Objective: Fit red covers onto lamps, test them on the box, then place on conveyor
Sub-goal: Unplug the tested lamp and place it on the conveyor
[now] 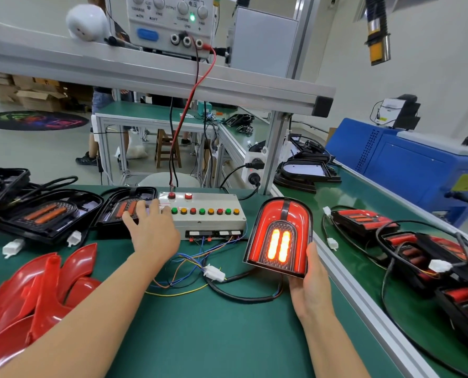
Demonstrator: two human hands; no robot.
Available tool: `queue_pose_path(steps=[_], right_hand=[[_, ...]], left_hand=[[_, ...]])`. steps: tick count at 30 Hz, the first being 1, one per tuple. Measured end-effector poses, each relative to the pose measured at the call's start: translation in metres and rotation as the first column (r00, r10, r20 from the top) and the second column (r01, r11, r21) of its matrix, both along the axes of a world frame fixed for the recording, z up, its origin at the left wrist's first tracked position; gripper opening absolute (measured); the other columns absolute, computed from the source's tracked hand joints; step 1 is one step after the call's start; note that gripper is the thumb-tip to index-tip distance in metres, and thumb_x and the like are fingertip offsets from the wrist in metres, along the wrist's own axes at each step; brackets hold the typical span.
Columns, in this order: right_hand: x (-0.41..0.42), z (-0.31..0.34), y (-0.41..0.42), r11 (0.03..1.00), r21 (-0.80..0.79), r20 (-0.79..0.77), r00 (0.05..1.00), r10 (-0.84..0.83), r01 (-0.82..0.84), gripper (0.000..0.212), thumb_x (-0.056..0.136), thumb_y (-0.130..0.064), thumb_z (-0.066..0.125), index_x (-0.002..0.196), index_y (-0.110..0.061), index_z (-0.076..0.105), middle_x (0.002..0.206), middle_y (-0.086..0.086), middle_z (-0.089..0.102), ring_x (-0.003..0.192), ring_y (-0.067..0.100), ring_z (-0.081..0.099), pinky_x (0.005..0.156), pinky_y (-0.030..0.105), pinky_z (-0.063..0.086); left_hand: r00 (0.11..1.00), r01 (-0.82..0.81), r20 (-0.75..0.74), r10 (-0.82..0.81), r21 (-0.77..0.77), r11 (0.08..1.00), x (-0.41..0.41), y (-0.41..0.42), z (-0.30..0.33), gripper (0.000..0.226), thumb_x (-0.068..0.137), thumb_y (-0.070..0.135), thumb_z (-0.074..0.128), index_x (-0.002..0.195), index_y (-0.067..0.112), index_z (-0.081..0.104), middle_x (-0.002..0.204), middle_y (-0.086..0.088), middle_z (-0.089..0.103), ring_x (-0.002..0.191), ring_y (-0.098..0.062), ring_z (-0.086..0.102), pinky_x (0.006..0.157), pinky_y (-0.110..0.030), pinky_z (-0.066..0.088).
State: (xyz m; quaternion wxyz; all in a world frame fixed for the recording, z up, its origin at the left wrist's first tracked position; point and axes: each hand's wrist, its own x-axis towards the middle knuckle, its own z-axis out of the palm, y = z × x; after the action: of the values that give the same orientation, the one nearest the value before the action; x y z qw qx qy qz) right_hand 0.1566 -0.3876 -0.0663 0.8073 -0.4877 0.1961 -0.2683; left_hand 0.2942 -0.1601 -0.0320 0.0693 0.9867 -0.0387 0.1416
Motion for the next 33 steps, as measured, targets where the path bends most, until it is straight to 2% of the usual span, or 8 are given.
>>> queue_pose_path(steps=[2,5,8,10,14,19,26,33], right_hand=[[0.001,-0.001,0.0,1.0,-0.007,0.008,1.0,0.006,-0.006,0.035,0.1,-0.041,0.044,0.114,-0.018,0.067,0.106,0.005,0.074,0.091,0.014,0.07,0.079,0.032,0.052],[0.003,-0.002,0.0,0.999,-0.027,0.007,1.0,0.017,-0.017,0.035,0.1,-0.041,0.043,0.113,-0.019,0.067,0.104,0.005,0.074,0.089,0.013,0.071,0.077,0.031,0.052],[0.003,-0.002,0.0,0.999,-0.045,0.005,1.0,0.027,-0.027,0.036,0.1,-0.041,0.043,0.113,-0.019,0.068,0.104,0.005,0.074,0.089,0.014,0.071,0.078,0.032,0.051],[0.003,-0.002,0.0,0.998,-0.048,0.002,1.0,0.031,-0.031,0.037,0.101,-0.042,0.043,0.114,-0.018,0.067,0.104,0.005,0.074,0.089,0.014,0.071,0.077,0.031,0.053],[0.003,-0.003,-0.002,0.999,-0.031,0.004,0.999,0.032,-0.032,0.036,0.1,-0.041,0.043,0.114,-0.018,0.067,0.104,0.005,0.075,0.089,0.014,0.072,0.075,0.029,0.054],[0.004,-0.004,-0.002,0.998,-0.042,-0.002,0.999,0.045,-0.045,0.036,0.1,-0.042,0.043,0.112,-0.019,0.068,0.104,0.005,0.075,0.089,0.014,0.072,0.069,0.025,0.057],[0.004,-0.002,-0.001,0.999,-0.029,0.003,0.999,0.045,-0.045,0.037,0.1,-0.041,0.043,0.113,-0.017,0.068,0.103,0.006,0.075,0.09,0.015,0.072,0.065,0.023,0.057],[0.003,0.003,0.001,0.999,-0.006,0.008,0.999,0.04,-0.04,0.036,0.101,-0.04,0.043,0.111,-0.017,0.069,0.104,0.007,0.074,0.091,0.017,0.072,0.067,0.024,0.057]], left_hand=[[1.0,0.003,0.011,-0.003,0.005,1.0,-0.004,-0.008,0.001,0.059,0.088,0.022,0.049,0.144,0.014,0.032,0.157,-0.004,0.012,0.144,-0.029,0.004,0.113,-0.055,0.005],[0.99,0.124,0.068,-0.124,0.005,0.992,-0.013,-0.028,-0.002,0.073,0.088,0.022,0.049,0.151,0.017,0.013,0.16,-0.005,0.001,0.146,-0.027,-0.004,0.113,-0.057,-0.001],[0.963,0.263,0.062,-0.261,-0.024,0.965,-0.021,-0.054,-0.005,0.073,0.087,0.027,0.048,0.151,0.027,0.013,0.16,-0.007,-0.003,0.146,-0.03,-0.009,0.114,-0.057,-0.008],[0.955,0.297,0.01,-0.297,-0.023,0.955,-0.023,-0.07,-0.006,0.07,0.089,0.04,0.045,0.15,0.034,0.011,0.16,-0.008,-0.007,0.145,-0.035,-0.013,0.113,-0.06,-0.01],[0.966,0.246,-0.076,-0.246,-0.017,0.969,-0.019,-0.088,-0.007,0.072,0.089,0.057,0.042,0.15,0.039,0.007,0.159,-0.01,-0.012,0.142,-0.043,-0.017,0.108,-0.064,-0.015],[0.979,0.128,-0.153,-0.132,-0.037,0.991,-0.017,-0.095,-0.009,0.078,0.089,0.055,0.043,0.151,0.036,0.001,0.158,-0.013,-0.016,0.141,-0.046,-0.018,0.106,-0.065,-0.017],[0.976,0.102,-0.187,-0.108,-0.041,0.994,-0.015,-0.097,-0.009,0.083,0.085,0.065,0.044,0.15,0.039,0.0,0.158,-0.013,-0.017,0.139,-0.049,-0.018,0.103,-0.07,-0.011],[0.968,0.114,-0.222,-0.118,-0.03,0.993,-0.013,-0.099,-0.009,0.084,0.08,0.072,0.043,0.148,0.045,0.002,0.157,-0.012,-0.019,0.138,-0.052,-0.017,0.1,-0.075,-0.007]])
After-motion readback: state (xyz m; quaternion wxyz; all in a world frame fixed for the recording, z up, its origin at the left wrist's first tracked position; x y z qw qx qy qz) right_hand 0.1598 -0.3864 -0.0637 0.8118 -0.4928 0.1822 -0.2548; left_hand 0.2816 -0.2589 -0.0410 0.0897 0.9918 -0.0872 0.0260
